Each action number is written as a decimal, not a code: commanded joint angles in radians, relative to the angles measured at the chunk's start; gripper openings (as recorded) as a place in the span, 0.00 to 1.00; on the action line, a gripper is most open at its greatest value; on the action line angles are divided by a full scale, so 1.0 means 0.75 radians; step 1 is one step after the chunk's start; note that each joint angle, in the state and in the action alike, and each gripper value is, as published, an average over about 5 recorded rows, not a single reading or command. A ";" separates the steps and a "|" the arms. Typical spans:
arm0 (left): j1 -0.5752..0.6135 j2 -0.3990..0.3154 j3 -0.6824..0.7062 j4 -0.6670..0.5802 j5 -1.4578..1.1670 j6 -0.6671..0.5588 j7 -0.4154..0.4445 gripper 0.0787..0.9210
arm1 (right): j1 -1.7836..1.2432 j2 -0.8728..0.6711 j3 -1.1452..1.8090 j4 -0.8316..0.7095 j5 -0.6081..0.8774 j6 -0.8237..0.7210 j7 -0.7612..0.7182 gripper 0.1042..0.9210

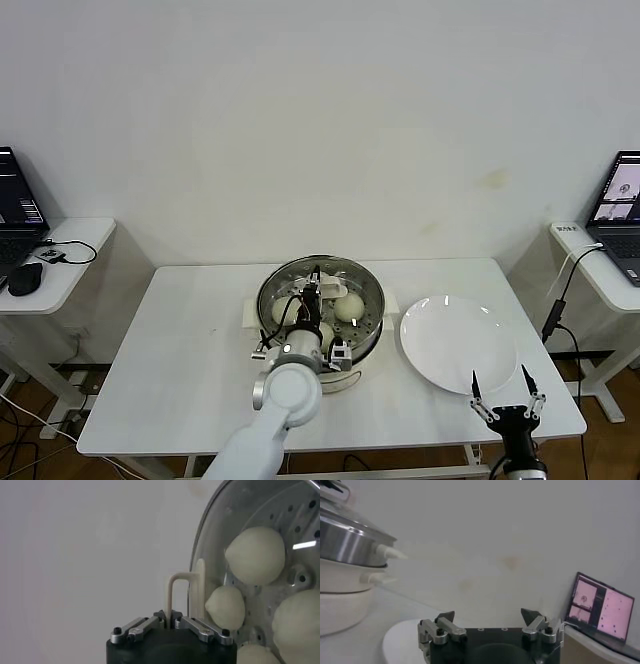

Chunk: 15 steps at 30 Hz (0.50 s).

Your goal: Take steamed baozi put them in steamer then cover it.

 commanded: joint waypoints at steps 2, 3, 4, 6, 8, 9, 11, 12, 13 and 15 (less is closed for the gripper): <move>0.036 0.001 -0.002 -0.070 0.019 -0.012 -0.010 0.27 | 0.000 0.002 -0.005 -0.003 -0.006 0.002 0.000 0.88; 0.046 0.005 -0.001 -0.088 0.018 -0.013 -0.010 0.31 | 0.000 0.002 -0.005 -0.003 -0.007 0.002 0.000 0.88; 0.057 0.011 -0.001 -0.109 0.015 -0.014 -0.009 0.34 | -0.001 0.002 -0.005 -0.003 -0.009 0.002 0.000 0.88; 0.088 0.026 -0.002 -0.155 0.009 -0.017 -0.008 0.41 | -0.002 0.003 -0.005 -0.002 -0.011 0.002 0.000 0.88; 0.129 0.050 -0.005 -0.206 -0.002 -0.021 -0.009 0.47 | -0.004 0.004 -0.005 0.000 -0.013 0.003 0.000 0.88; 0.156 0.065 -0.007 -0.238 -0.011 -0.024 -0.012 0.52 | -0.005 0.005 -0.005 0.000 -0.013 0.003 0.000 0.88; 0.207 0.098 -0.012 -0.304 -0.034 -0.031 -0.020 0.58 | -0.008 0.006 -0.004 0.000 -0.015 0.004 0.001 0.88; 0.235 0.118 -0.015 -0.345 -0.054 -0.034 -0.028 0.62 | -0.009 0.007 -0.005 0.000 -0.016 0.005 0.001 0.88; 0.263 0.140 -0.021 -0.390 -0.078 -0.037 -0.036 0.65 | -0.009 0.008 -0.005 -0.001 -0.017 0.005 0.001 0.88; 0.321 0.186 -0.042 -0.481 -0.143 -0.042 -0.055 0.72 | -0.010 0.008 -0.006 -0.002 -0.018 0.005 0.001 0.88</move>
